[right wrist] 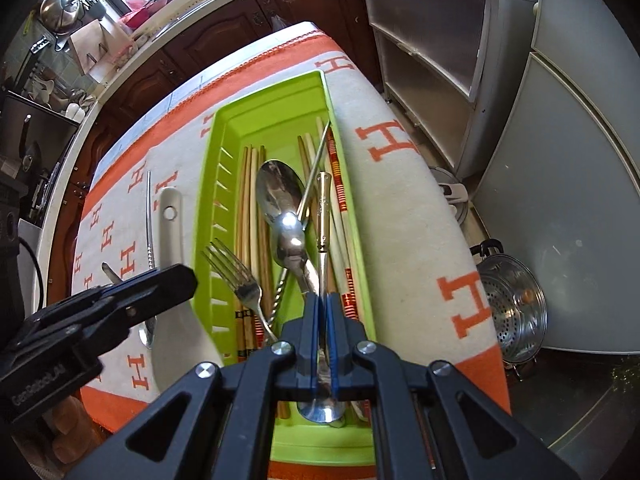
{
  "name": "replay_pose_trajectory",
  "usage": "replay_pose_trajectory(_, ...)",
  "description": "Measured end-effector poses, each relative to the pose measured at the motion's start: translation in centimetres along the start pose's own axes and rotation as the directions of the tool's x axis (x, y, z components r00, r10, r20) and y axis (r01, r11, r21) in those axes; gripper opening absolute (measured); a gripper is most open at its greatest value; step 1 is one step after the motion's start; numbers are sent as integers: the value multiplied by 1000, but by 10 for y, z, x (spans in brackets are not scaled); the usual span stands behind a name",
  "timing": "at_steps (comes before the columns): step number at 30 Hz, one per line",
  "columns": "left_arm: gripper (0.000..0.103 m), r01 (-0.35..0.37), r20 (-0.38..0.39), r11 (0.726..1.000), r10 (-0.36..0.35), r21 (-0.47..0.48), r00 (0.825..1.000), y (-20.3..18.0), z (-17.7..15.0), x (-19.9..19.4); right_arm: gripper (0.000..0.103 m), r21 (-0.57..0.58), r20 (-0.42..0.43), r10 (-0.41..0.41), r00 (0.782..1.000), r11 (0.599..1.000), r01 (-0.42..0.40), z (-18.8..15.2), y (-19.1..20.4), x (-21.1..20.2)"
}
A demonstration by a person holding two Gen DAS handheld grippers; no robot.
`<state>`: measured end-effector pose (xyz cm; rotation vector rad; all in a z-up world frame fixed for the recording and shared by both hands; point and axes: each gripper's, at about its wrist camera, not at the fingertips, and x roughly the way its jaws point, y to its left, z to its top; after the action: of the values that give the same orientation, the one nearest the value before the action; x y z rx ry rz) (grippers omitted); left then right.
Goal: Organize utensils
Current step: 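Place the white spoon and gold-handled spoon in the green tray, open both grippers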
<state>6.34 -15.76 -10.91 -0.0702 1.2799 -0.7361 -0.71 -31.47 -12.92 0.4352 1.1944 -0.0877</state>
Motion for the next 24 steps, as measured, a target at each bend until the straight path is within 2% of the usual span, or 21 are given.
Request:
replay_pose_trajectory(4, 9, -22, -17, 1000, 22, 1, 1000, -2, 1, 13, 5, 4, -6, -3, 1000, 1000, 3, 1, -4, 1)
replay_pose_trajectory(6, 29, -40, -21, 999, 40, -3, 999, -4, 0, 15, 5, 4, -5, 1, 1000, 1000, -1, 2, -4, 0)
replay_pose_trajectory(11, 46, -53, 7, 999, 53, 6, 999, -8, -3, 5, 5, 8, 10, 6, 1000, 1000, -6, 3, -7, -4)
replay_pose_trajectory(24, 49, -65, 87, 996, 71, -62, 994, 3, -20, -41, 5, -16, 24, 51, 998, 999, -51, 3, 5, -9)
